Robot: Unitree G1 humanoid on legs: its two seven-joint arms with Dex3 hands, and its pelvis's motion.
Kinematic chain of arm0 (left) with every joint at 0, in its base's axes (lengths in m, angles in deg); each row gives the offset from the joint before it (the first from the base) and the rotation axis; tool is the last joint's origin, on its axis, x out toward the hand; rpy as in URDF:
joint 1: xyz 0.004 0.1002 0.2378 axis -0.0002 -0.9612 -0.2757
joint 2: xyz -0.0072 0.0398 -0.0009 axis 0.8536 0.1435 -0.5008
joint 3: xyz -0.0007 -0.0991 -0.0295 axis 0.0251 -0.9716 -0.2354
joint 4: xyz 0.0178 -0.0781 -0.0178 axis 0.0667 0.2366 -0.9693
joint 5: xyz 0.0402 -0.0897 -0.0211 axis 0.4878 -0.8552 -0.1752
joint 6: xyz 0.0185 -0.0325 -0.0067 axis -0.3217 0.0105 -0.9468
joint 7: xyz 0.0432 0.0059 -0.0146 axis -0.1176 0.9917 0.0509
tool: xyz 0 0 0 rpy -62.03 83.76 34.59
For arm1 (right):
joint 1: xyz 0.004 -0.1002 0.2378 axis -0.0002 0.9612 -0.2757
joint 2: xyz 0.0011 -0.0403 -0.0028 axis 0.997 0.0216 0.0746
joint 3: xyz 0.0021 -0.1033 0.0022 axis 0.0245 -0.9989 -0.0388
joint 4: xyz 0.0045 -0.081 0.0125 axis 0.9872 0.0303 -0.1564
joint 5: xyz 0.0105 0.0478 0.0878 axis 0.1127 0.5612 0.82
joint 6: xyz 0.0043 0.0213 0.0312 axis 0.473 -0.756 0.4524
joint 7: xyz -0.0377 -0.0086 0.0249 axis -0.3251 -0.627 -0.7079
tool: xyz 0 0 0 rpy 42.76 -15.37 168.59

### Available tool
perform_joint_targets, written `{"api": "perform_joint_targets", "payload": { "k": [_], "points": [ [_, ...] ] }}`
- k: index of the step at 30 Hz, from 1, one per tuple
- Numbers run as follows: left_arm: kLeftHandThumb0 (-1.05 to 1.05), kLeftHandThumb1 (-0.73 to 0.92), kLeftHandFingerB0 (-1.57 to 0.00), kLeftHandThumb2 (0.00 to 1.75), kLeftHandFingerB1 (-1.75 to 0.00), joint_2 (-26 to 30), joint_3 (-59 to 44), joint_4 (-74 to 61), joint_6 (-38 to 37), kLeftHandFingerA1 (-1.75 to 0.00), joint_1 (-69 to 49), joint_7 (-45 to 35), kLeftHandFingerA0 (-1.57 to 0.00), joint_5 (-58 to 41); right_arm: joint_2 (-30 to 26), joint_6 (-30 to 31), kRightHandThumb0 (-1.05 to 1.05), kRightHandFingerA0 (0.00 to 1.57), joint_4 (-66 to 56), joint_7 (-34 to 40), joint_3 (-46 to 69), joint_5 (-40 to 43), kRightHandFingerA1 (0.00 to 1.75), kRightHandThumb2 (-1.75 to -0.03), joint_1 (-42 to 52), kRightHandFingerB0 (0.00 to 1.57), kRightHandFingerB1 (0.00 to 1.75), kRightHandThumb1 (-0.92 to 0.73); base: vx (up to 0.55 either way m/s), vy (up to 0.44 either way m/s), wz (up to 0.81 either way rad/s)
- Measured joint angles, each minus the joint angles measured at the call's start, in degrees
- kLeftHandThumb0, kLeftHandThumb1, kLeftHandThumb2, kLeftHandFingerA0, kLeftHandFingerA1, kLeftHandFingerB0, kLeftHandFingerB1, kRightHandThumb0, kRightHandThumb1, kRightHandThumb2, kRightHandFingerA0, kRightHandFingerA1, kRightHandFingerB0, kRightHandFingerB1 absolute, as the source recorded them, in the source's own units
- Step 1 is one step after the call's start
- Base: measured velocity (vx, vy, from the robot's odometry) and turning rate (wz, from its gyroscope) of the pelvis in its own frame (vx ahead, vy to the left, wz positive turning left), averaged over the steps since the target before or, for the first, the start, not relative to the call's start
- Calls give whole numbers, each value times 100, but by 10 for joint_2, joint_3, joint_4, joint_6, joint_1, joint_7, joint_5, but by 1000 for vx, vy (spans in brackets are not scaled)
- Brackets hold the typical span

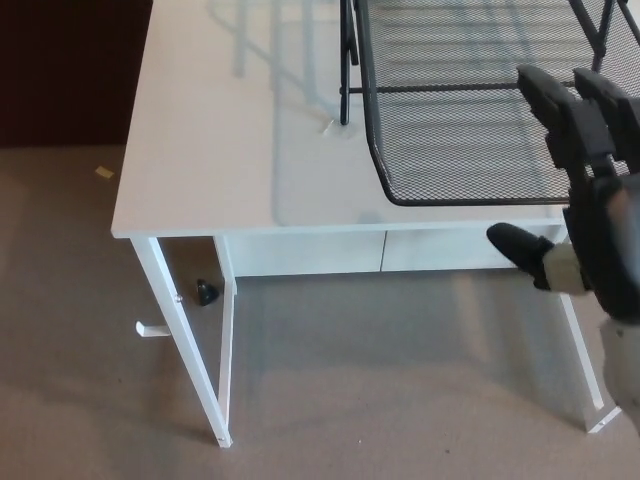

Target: The robot walk towards a table in front and then pushes a layer of a file tray back to its original position using its right hand

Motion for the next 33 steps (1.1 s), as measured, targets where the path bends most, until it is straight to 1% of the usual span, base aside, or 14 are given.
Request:
{"api": "perform_joint_targets", "payload": {
  "k": [5,6,9,14,17,18,20,24,25,26,27,30,31,33],
  "points": [
    [-11,47,-40,54,-40,0,1,-2,0,-50,1,0,-55,-1,-10,35,-34,2,53,-4,-17,-4,53,-81,-42,0,49,-18,0,0,0],
    [-11,47,-41,54,-40,0,1,-3,1,-50,1,0,-55,-2,-11,40,-62,8,60,-5,-19,-4,36,-55,-47,14,28,-44,0,0,0],
    [-14,44,-43,54,-41,0,1,-3,1,-50,2,0,-58,-2,-12,56,-62,7,80,-7,-26,-4,34,-55,-62,14,28,-42,0,0,0],
    [-13,45,-42,54,-41,0,3,-9,3,-50,3,3,-58,-1,-21,75,-61,7,110,-7,-39,-4,33,-55,-84,15,28,-42,0,0,0],
    [-13,45,-43,54,-41,0,3,-12,6,-50,3,4,-58,-2,-25,82,-56,9,123,-7,-46,-3,28,-55,-93,15,27,-41,0,0,0],
    [-12,46,-43,54,-40,0,4,-13,7,-49,3,4,-58,-2,-28,84,-55,8,129,-6,-48,-2,28,-70,-97,10,31,-37,0,0,0],
    [-12,46,-43,54,-40,0,4,-13,8,-49,3,4,-58,-2,-30,87,-55,8,136,-5,-52,-2,28,-70,-103,10,31,-37,0,0,0],
    [-12,45,-43,54,-40,0,4,-15,10,-50,4,5,-57,-2,-35,94,-53,6,157,-3,-65,-2,24,-68,-122,9,25,-36,0,0,0],
    [-10,46,-46,53,-41,0,4,-15,11,-51,4,5,-60,-2,-35,95,-49,3,159,-3,-67,-2,25,-55,-126,7,25,-48,0,0,0],
    [-10,46,-46,53,-41,0,4,-16,12,-51,4,5,-60,-2,-37,97,-49,3,166,-2,-70,-1,25,-55,-133,7,25,-48,0,0,0],
    [-12,44,-44,53,-41,0,4,-16,12,-50,4,5,-58,-2,-38,98,-50,6,170,-3,-72,-1,21,-63,-137,8,22,-46,0,0,0],
    [-14,44,-44,54,-41,0,4,-12,13,-50,7,5,-58,-2,-43,103,-53,7,185,-3,-80,0,21,-64,-156,9,22,-47,0,0,0],
    [-14,45,-43,54,-41,0,4,-12,13,-50,8,5,-58,-2,-44,103,-52,0,189,-3,-81,0,25,-74,-160,7,27,-36,0,0,0],
    [-13,45,-42,54,-41,0,5,-15,14,-50,8,6,-57,-1,-47,104,-54,3,197,-3,-85,3,23,-72,-167,6,24,-36,0,0,0]
  ]
}}
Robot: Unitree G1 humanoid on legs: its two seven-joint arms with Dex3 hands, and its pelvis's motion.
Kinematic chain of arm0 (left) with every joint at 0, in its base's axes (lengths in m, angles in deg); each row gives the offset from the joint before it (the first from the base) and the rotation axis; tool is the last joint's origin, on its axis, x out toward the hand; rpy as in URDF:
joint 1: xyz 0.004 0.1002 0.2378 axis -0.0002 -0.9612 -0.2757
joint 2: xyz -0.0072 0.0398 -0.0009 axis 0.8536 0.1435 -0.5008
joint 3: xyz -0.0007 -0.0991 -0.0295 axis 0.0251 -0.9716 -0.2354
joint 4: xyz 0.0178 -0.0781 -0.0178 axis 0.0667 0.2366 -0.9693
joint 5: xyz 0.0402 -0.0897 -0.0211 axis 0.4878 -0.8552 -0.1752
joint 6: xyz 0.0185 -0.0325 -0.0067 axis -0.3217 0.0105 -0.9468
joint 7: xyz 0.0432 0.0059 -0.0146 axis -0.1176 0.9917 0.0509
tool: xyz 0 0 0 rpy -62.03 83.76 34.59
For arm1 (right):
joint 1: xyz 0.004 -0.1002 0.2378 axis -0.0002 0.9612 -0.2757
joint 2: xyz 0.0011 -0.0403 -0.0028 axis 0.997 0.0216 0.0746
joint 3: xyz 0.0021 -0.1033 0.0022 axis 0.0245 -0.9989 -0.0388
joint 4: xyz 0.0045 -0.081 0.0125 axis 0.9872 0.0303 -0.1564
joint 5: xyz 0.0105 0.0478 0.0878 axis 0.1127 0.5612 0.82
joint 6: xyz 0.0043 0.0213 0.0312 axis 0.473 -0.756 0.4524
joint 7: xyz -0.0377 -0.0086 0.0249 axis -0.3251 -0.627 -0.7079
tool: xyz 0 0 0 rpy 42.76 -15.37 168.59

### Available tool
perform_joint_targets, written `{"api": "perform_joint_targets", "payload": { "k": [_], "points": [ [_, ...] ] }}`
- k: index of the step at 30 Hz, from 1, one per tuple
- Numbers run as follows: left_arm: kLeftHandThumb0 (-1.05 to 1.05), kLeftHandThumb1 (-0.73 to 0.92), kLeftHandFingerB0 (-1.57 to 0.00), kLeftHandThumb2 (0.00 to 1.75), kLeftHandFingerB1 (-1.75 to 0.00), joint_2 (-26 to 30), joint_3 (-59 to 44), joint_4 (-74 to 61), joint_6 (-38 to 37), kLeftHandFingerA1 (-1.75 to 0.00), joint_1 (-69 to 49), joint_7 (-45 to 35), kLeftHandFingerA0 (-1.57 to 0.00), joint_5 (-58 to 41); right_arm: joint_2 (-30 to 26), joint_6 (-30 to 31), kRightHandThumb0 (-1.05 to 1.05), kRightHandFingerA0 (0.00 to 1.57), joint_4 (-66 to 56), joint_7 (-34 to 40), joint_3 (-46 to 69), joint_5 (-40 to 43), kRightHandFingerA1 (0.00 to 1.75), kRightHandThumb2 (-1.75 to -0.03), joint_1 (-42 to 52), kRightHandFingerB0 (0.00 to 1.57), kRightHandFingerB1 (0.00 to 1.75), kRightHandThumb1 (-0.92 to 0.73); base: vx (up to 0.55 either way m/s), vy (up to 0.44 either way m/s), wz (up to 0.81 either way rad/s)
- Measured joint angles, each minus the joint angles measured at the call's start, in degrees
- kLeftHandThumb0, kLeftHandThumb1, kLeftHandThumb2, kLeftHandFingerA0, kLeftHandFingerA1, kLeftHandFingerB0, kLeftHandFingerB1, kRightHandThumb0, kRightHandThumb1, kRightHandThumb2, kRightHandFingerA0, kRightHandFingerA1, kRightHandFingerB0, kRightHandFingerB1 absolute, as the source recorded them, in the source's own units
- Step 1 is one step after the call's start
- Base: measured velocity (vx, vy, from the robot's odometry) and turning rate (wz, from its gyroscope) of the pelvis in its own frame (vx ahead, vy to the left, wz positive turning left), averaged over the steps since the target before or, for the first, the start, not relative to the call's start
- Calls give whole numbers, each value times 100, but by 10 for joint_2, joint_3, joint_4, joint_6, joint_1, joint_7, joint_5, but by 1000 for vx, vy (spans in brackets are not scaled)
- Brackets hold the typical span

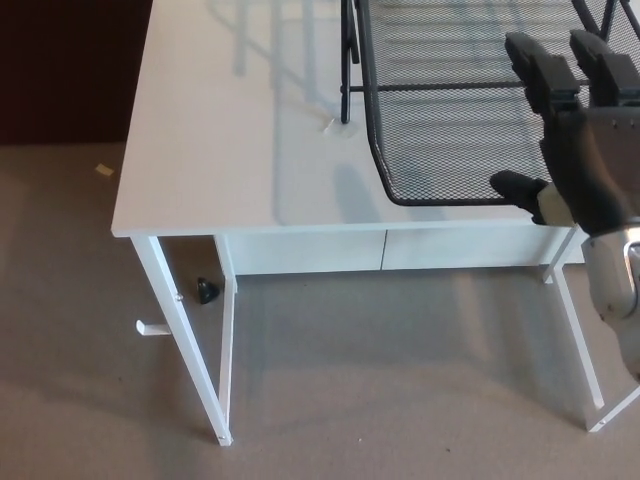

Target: The robot walk towards a table in front and then pushes a layer of a file tray back to its original position using its right hand

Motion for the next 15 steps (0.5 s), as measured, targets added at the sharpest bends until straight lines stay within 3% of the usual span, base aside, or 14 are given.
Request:
{"api": "perform_joint_targets", "payload": {
  "k": [13,15],
  "points": [
    [-8,47,-43,53,-41,0,2,-6,2,-51,3,0,-59,-1,-6,-1,-60,3,-77,-1,-8,13,25,-75,27,10,26,-39,0,0,0],
    [-13,44,-44,55,-42,0,3,-4,1,-51,4,0,-60,0,-8,0,-65,8,-97,-2,-7,14,21,-74,38,9,20,-41,0,0,0]
  ]
}}
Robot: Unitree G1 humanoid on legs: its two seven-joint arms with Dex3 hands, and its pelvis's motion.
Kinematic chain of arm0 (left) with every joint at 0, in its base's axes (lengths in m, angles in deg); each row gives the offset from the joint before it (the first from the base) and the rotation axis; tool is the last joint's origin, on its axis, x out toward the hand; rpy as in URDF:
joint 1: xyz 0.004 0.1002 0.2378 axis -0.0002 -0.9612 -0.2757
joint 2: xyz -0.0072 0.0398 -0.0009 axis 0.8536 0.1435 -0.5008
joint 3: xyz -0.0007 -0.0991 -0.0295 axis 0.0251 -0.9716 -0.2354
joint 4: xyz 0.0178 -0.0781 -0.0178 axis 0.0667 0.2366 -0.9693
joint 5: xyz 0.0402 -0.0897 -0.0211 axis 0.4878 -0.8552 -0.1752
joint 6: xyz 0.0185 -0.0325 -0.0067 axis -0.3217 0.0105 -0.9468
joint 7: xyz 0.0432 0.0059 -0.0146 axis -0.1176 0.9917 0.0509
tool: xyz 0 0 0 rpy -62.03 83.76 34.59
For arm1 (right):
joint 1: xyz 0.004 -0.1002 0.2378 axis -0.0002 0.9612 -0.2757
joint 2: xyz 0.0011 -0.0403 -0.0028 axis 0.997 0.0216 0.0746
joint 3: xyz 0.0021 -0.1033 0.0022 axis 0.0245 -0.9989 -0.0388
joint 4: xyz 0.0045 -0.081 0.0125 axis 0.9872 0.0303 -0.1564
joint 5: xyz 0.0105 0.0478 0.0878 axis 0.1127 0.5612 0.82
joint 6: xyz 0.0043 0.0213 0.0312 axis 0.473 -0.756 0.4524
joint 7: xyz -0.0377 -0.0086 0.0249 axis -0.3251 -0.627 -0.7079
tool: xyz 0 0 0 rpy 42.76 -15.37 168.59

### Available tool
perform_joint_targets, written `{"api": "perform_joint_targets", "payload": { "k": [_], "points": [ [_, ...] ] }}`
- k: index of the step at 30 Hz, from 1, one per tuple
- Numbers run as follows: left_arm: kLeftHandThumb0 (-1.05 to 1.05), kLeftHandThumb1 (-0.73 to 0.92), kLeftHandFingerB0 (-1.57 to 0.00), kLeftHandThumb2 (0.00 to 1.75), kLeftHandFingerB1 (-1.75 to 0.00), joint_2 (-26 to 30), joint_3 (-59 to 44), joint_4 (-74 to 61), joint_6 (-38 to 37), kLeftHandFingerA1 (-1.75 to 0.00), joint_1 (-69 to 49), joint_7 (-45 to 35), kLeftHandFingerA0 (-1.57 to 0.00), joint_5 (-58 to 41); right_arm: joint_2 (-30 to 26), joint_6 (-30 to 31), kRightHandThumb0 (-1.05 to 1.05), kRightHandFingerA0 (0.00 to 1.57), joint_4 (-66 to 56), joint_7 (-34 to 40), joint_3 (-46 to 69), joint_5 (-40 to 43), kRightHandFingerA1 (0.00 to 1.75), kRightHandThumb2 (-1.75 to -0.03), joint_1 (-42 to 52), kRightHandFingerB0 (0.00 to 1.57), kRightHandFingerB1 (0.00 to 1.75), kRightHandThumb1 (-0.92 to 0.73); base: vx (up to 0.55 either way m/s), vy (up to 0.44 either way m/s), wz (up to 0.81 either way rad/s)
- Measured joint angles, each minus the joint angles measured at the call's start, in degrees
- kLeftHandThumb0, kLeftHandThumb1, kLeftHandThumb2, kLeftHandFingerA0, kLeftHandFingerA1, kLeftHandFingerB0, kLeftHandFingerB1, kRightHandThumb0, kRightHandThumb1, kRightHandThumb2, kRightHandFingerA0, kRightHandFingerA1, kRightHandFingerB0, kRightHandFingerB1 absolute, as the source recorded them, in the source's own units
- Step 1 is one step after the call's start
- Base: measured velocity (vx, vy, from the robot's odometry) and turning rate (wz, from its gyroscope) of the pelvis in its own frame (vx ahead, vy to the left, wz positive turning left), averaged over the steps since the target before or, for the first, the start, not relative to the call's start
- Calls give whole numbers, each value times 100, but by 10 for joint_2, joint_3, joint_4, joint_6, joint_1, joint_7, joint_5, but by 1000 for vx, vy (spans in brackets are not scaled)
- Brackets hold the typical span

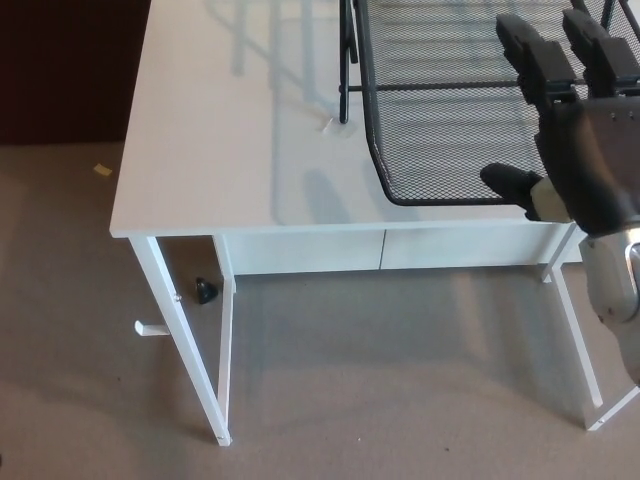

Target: The robot walk towards a table in front and then pushes a layer of a file tray back to its original position using its right hand

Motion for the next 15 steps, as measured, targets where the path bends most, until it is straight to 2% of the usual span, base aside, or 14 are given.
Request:
{"api": "perform_joint_targets", "payload": {
  "k": [7,8,15],
  "points": [
    [-14,44,-42,54,-41,1,3,2,0,-51,-1,1,-58,1,-4,-3,-67,7,-111,-6,3,2,27,-76,56,9,25,-42,0,0,0],
    [-14,45,-42,54,-41,1,3,3,0,-51,0,0,-57,1,-5,-4,-62,2,-126,-6,3,2,29,-79,67,6,28,-42,0,0,0],
    [-14,44,-43,54,-41,1,3,-3,0,-50,-2,0,-58,1,-8,-11,-60,0,-161,-14,0,2,32,-78,114,10,32,-40,0,0,0]
  ]
}}
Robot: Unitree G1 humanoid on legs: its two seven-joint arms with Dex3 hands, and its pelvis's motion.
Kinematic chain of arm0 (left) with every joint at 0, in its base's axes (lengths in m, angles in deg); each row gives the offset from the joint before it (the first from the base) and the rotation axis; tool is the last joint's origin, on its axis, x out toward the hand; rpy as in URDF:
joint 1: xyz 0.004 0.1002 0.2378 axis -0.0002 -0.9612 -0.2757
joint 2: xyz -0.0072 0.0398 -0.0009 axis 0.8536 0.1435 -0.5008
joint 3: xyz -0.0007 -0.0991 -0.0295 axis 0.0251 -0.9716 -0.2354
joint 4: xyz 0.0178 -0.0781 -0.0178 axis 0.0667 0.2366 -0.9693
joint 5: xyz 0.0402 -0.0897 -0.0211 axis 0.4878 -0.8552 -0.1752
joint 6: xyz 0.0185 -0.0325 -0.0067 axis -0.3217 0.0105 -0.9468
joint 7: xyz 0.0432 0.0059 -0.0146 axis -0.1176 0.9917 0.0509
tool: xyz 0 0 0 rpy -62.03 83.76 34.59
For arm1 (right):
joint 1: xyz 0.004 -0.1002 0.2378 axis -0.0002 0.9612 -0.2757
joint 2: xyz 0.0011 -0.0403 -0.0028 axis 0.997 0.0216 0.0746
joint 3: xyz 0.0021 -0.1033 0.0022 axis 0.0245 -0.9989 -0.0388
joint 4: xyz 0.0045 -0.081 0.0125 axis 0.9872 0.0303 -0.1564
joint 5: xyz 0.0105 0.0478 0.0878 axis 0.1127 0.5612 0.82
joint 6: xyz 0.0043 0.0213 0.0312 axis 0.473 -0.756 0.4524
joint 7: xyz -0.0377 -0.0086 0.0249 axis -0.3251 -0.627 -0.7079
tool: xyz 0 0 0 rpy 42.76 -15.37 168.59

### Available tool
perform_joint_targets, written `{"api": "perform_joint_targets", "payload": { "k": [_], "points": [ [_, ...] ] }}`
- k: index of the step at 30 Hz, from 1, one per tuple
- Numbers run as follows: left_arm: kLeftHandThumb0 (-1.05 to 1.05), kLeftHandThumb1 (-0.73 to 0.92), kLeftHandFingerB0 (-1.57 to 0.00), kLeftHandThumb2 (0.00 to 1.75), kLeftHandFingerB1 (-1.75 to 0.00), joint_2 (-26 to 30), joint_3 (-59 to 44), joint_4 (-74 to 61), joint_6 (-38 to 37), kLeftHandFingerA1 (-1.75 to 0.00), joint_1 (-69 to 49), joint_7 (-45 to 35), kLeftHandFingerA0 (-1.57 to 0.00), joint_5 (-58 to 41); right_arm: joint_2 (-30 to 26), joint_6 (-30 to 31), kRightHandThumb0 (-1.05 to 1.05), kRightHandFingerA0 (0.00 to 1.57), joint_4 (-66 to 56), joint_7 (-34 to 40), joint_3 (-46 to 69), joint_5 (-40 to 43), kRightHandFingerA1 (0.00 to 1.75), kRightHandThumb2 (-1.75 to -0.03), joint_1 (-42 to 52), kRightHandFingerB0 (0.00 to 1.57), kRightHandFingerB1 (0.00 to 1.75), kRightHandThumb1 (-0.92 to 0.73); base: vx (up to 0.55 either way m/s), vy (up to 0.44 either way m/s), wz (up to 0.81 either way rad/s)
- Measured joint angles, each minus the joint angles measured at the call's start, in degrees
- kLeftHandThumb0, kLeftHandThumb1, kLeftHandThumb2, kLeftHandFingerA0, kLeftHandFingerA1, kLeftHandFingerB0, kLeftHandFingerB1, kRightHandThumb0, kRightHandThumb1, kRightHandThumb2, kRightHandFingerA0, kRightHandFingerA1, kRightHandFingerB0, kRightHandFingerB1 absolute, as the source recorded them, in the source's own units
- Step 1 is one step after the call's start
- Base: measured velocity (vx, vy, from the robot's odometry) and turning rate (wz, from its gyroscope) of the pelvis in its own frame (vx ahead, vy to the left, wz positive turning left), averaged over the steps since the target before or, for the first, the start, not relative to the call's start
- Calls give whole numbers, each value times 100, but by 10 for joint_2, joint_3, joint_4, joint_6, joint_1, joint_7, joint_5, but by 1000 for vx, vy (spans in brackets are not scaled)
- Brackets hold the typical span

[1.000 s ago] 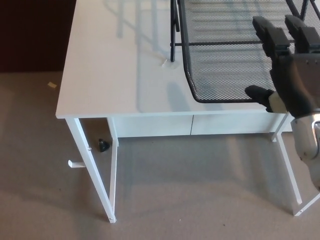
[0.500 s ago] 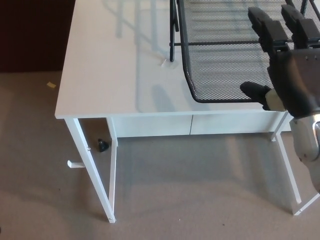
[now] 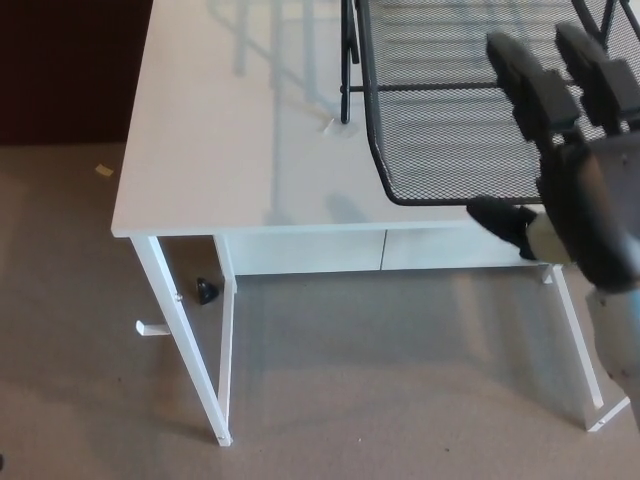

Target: The robot walk towards a table in front and then pushes a layer of a file tray back to its original position using its right hand

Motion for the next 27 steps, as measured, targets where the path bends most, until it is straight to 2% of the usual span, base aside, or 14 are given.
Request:
{"api": "perform_joint_targets", "payload": {
  "k": [1,2,7,8,11,12,13,14,19,20,21,24,25,27],
  "points": [
    [-14,44,-43,54,-41,0,0,0,0,-50,1,0,-58,0,0,0,-60,0,1,-2,0,0,32,-78,3,10,32,-40,0,0,0],
    [-13,45,-42,54,-41,0,0,0,0,-50,2,0,-58,0,0,0,-59,10,4,-3,-1,-1,27,-60,5,12,23,-55,0,0,0],
    [-10,45,-44,54,-42,1,-1,1,0,-52,6,-2,-59,-1,0,1,-57,8,32,-7,-7,-2,22,-62,6,11,23,-53,0,0,0],
    [-12,45,-43,53,-41,1,-1,1,0,-51,6,-2,-58,-1,0,1,-57,0,42,-9,-9,-2,26,-77,4,9,29,-39,0,0,0],
    [-13,44,-43,53,-41,1,-1,8,0,-51,11,-3,-58,-1,0,3,-57,1,71,-16,-15,-2,28,-76,3,7,28,-39,0,0,0],
    [-13,43,-44,53,-41,1,-1,12,0,-51,12,-3,-59,-1,0,4,-56,8,80,-18,-16,0,25,-61,1,11,23,-52,0,0,0],
    [-13,43,-44,53,-41,1,-1,14,0,-51,13,-3,-59,-1,0,4,-56,8,91,-20,-18,1,25,-61,-3,11,23,-52,0,0,0],
    [-13,43,-45,53,-42,1,-1,15,0,-51,14,-3,-59,-1,0,5,-54,0,101,-22,-18,2,31,-75,-7,8,31,-37,0,0,0],
    [-9,45,-45,53,-42,2,-1,17,0,-51,16,-3,-59,-2,2,6,-56,1,156,-25,-23,6,29,-75,-38,8,29,-38,0,0,0],
    [-8,45,-46,52,-42,2,-1,16,0,-52,16,-3,-61,-2,3,6,-55,6,166,-25,-23,7,31,-70,-45,6,26,-43,0,0,0],
    [-8,44,-46,52,-42,2,-2,16,0,-52,16,-3,-61,-2,5,6,-54,8,174,-25,-23,8,25,-63,-53,10,22,-50,0,0,0],
    [-9,45,-42,53,-41,2,-2,15,0,-52,16,-3,-58,-3,8,6,-52,7,199,-25,-24,12,27,-56,-79,8,26,-53,0,0,0],
    [-12,44,-43,53,-41,2,-2,14,0,-51,16,-3,-58,-3,8,6,-54,8,208,-24,-25,13,25,-63,-90,10,23,-52,0,0,0],
    [-11,44,-43,53,-41,2,-2,13,0,-50,16,-3,-59,-3,8,6,-55,7,227,-23,-26,13,24,-63,-107,9,22,-52,0,0,0]
  ]
}}
